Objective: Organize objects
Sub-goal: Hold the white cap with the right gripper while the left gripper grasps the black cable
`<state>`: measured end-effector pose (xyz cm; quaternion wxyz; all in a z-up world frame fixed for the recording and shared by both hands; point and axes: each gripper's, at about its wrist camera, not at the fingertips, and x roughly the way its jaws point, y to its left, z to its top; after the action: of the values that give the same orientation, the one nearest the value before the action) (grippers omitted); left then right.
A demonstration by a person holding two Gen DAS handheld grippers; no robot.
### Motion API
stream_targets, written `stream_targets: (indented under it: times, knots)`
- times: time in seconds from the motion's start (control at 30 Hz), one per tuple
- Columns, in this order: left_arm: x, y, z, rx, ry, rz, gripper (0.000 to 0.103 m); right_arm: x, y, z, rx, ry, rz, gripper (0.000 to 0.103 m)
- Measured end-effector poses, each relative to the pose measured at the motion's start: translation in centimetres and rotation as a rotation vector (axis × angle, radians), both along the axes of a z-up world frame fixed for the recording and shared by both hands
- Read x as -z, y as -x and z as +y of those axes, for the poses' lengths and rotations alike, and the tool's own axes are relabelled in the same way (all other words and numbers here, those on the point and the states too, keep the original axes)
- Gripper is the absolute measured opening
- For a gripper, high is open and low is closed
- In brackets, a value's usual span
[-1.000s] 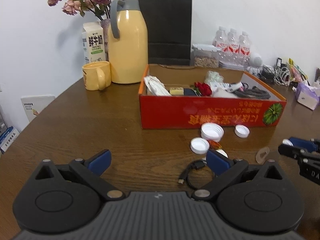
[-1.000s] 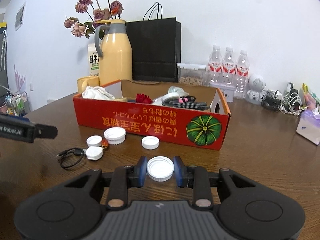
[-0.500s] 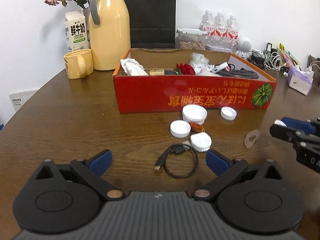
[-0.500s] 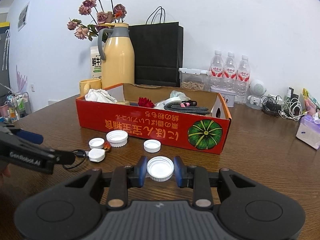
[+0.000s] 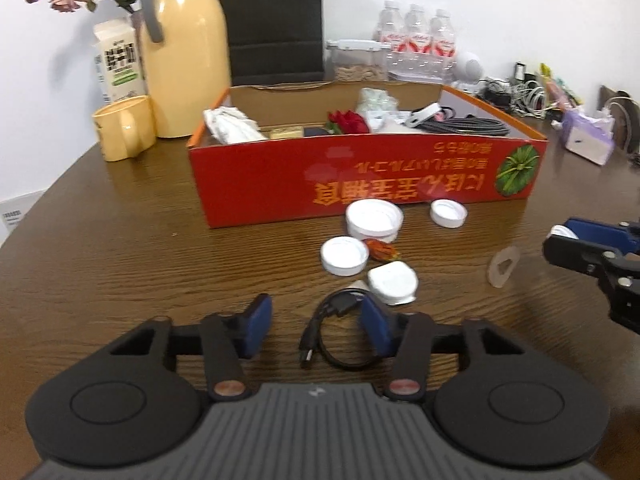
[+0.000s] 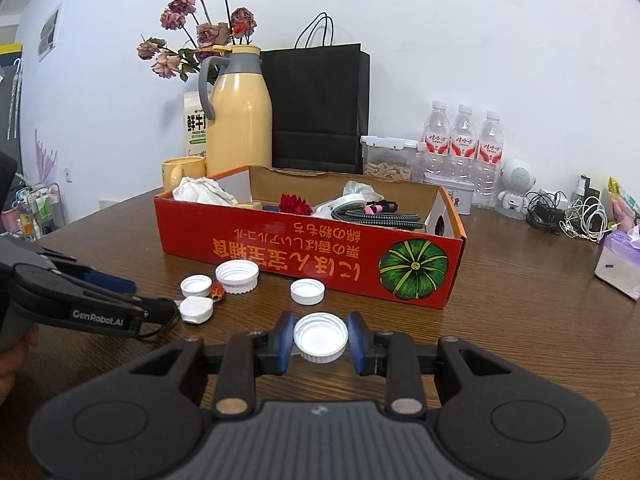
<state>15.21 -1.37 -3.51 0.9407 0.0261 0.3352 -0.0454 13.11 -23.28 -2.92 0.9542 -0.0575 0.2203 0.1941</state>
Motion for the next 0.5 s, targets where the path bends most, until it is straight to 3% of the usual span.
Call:
stream_targets:
  times: [0.1,0.5]
  knots:
    - [0.0,0.3,-0.1,0.019,0.018,-0.008,0.013,0.0,0.0,0.0,-0.002,0.001,0.002,0.027]
    - [-0.7,1.4,0.7,0.006,0.077,-0.04,0.01,0.0,0.0,0.1,-0.003,0.004,0.001,0.027]
